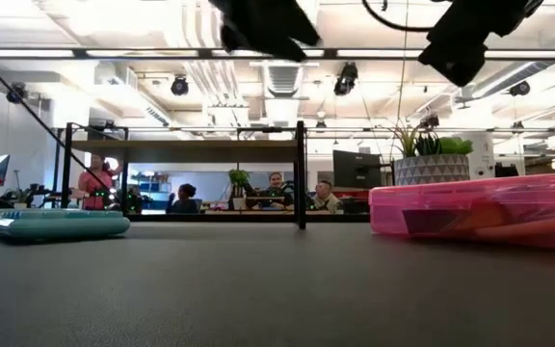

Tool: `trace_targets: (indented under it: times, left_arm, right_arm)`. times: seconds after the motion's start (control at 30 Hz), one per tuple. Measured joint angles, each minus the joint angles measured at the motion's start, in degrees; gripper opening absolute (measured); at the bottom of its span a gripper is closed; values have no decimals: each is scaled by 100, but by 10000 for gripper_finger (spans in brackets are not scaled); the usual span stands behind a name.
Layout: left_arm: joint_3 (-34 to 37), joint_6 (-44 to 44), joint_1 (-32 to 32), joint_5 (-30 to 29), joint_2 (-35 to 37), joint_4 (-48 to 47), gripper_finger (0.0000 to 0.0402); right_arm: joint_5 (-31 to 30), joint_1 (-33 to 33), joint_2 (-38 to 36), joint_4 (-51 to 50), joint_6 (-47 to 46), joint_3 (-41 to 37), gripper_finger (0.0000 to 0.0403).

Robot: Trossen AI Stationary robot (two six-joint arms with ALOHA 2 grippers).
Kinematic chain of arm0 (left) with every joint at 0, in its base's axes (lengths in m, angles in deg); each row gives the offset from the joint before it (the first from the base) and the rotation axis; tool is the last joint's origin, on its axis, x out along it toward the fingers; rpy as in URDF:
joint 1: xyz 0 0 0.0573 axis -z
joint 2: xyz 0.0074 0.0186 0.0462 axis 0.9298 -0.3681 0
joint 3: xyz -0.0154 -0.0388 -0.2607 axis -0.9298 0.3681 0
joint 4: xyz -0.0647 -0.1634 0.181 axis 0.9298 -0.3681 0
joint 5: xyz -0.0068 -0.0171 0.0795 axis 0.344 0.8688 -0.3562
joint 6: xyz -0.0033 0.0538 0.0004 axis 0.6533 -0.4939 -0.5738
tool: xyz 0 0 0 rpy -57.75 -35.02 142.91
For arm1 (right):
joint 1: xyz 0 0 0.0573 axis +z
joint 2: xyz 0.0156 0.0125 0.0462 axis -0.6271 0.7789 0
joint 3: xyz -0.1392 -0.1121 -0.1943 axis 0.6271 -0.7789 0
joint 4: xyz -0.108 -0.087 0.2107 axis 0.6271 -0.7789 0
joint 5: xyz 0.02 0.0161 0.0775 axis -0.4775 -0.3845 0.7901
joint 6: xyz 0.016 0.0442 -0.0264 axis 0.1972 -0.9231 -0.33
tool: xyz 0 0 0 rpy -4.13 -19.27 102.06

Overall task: Pack school essentials
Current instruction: Return to Home Position

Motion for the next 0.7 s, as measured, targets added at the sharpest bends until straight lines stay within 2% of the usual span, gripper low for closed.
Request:
trace_targets:
  times: [0.17, 0.37, 0.57, 0.7]
  left_arm:
    - [213, -1, 2, -4, 1075, -810, 212]
    - [1070, 117, 7, -4, 2634, -857, 212]
    - [2065, 542, 7, -20, 4125, -800, 212]
    - [2710, 612, 4, -24, 4955, -812, 212]
  right_arm:
    - [-467, -2, -450, -200, 234, -165, 118]
    - [-696, -4, -1024, -220, 191, -610, 118]
    - [-1204, -4, -1602, -197, -175, -1181, 118]
    - [-1237, -4, -1942, 210, -326, -1591, 118]
